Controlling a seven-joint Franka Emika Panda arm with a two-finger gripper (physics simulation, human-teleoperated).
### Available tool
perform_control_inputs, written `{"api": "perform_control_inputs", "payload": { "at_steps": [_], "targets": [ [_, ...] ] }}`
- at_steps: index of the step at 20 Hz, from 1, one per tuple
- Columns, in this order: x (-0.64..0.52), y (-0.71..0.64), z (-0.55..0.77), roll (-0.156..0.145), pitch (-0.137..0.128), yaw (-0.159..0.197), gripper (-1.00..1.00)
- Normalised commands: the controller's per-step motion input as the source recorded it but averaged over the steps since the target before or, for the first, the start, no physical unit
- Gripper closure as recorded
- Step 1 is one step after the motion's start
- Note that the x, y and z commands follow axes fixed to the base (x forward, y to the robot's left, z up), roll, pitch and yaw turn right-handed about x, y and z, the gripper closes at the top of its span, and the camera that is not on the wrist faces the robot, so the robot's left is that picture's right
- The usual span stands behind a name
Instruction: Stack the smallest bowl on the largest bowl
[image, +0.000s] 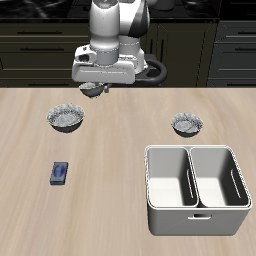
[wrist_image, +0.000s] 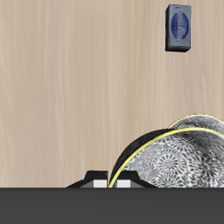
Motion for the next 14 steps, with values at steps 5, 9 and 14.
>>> {"api": "perform_control_inputs", "payload": {
  "at_steps": [5,9,14],
  "targets": [
    [0.0,-0.46,0.04,-0.021,-0.008,0.005,1.0],
    [0.01,-0.46,0.01,-0.018,0.02,-0.01,1.0],
    [-0.05,-0.44,0.05,-0.041,-0.006,-0.001,1.0]
  ]
}}
